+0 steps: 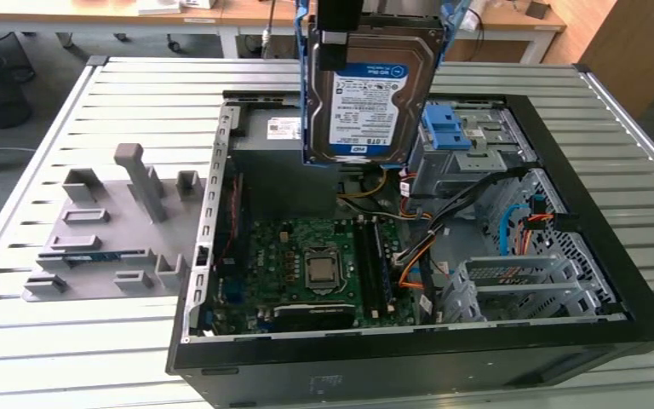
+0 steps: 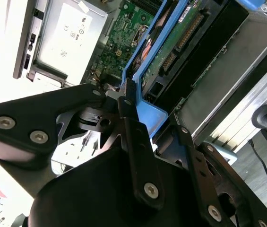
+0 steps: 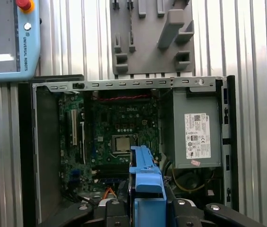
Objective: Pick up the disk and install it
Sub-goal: 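Insert the disk into the insertion slot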
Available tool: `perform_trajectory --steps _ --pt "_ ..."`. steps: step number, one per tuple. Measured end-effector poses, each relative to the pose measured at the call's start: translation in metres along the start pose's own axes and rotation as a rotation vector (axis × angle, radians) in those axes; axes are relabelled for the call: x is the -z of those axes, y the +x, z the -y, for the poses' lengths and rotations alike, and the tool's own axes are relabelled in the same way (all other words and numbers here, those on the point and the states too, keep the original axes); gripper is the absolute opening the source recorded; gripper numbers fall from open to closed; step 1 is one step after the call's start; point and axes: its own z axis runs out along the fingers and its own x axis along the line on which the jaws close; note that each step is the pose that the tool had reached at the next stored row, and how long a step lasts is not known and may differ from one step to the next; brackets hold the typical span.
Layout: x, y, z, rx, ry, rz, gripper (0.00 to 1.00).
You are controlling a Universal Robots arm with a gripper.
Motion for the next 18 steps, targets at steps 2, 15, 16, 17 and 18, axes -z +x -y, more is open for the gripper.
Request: perform_trajectory --steps 2,15,16,17,18 --pt "0.0000 0.0009 0.0033 0.000 -0.0001 -0.0001 0.36" --pt "-0.0007 0.0251 0.0085 0.000 -0.0001 0.0000 0.36" --pt "-0.0008 0.0274 0.0087 0.000 -0.0002 -0.0002 0.36" --pt "-0.0009 0.0296 0.0088 0.000 -0.0001 0.0000 0.36" --pt "-0.0010 0.0320 0.0090 0.000 -0.0001 0.0000 0.36"
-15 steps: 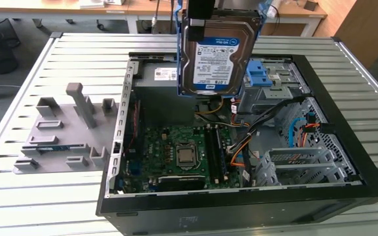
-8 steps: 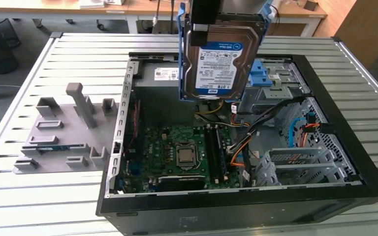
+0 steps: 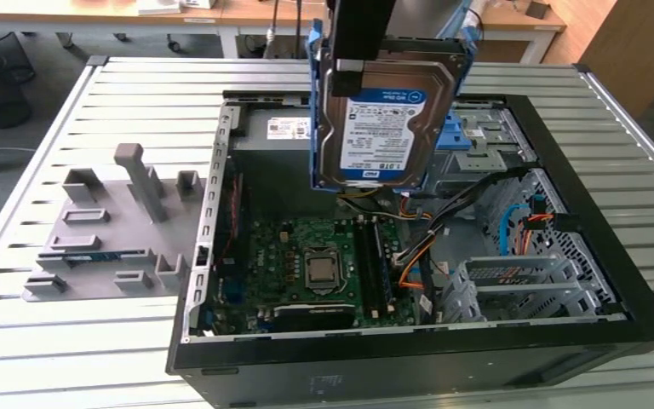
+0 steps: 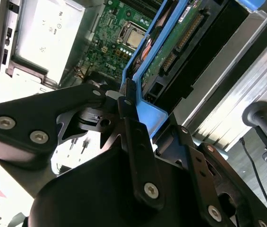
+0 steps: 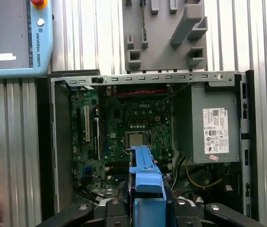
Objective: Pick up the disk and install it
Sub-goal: 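Insert the disk into the insertion slot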
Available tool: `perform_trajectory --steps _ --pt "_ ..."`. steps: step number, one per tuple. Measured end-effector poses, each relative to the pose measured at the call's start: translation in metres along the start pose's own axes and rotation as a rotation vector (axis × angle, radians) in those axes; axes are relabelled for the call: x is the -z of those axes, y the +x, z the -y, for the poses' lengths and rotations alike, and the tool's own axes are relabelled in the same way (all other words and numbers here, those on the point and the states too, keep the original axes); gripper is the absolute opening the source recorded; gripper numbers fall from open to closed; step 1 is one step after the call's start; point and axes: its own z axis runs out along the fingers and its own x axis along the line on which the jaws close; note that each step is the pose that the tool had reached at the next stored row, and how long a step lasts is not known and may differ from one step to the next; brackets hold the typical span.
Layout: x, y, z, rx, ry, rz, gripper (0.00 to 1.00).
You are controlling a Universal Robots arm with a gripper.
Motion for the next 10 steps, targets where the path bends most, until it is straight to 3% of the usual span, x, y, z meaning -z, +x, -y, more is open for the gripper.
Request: perform_trajectory --steps 7,10 --pt "-0.0011 0.0212 0.0013 0.000 0.0000 -0.0007 0.36" --pt "-0.0016 0.0255 0.0033 0.000 0.0001 -0.0024 0.36"
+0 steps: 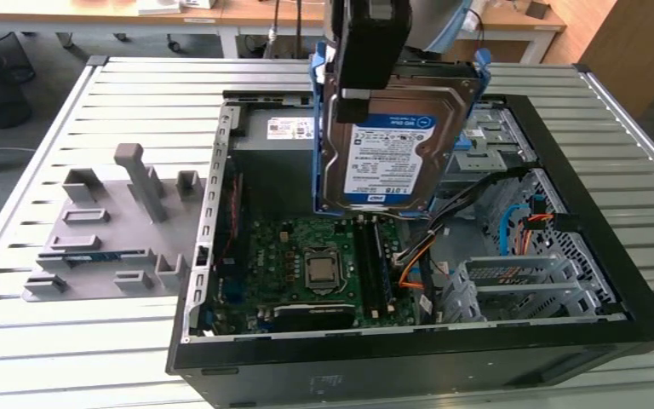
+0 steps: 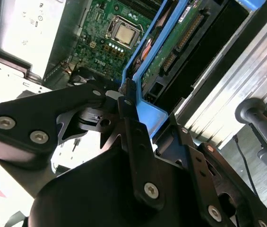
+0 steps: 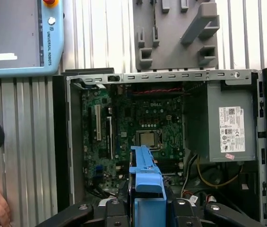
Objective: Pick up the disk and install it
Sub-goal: 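Insert the disk into the insertion slot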
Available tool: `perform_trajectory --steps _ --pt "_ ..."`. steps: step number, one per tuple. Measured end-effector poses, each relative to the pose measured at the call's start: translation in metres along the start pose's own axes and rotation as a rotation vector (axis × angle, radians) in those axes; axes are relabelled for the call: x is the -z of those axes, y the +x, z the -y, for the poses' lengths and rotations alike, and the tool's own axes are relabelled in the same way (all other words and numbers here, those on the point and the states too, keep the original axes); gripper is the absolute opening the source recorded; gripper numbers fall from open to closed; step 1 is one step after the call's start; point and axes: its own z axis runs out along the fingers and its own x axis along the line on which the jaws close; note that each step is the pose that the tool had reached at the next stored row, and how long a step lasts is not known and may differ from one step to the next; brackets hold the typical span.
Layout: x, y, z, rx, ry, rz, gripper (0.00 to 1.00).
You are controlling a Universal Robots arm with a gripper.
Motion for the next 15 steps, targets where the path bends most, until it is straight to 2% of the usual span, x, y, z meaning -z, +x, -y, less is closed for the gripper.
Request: perform_trajectory --steps 2,9,12,15 --pt "-0.0005 0.0013 0.0038 0.000 0.0001 -0.0009 0.36" --pt "-0.0028 0.0017 0.0275 0.000 0.0003 -0.0030 0.36" --pt "-0.0044 0.0043 0.0297 0.000 0.0005 -0.0033 0.36" --pt "-0.0060 0.0105 0.0303 0.000 0.0015 -0.0032 0.36"
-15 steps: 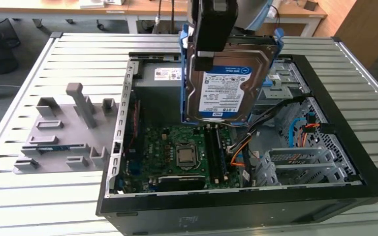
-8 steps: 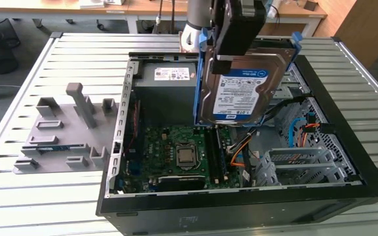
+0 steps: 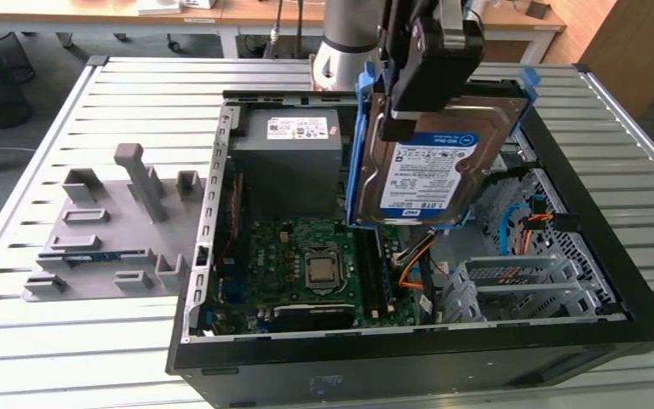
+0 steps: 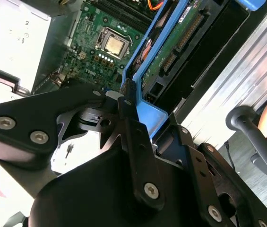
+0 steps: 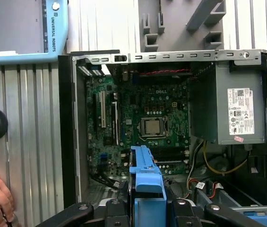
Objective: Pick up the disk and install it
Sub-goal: 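Insert the disk into the insertion slot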
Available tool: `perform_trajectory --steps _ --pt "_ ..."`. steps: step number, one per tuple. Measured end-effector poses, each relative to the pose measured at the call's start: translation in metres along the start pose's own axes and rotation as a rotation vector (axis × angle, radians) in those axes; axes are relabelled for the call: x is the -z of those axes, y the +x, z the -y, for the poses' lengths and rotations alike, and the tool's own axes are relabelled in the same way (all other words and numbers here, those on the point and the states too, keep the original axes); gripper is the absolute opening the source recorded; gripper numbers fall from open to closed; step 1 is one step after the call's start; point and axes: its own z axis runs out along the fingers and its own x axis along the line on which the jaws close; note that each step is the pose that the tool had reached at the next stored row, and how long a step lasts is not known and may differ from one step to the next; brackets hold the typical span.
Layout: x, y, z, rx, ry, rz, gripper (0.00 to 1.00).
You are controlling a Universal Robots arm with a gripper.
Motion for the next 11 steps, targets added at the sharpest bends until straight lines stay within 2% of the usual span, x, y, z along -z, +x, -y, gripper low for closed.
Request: perform_trajectory --steps 3,6,11 --pt "-0.0015 0.0062 0.0008 0.000 0.0005 -0.0001 0.36" --pt "-0.0029 0.0094 0.0037 0.000 0.0005 -0.0008 0.36" --pt "-0.0057 0.0102 0.0189 0.000 0.0007 -0.0028 0.36"
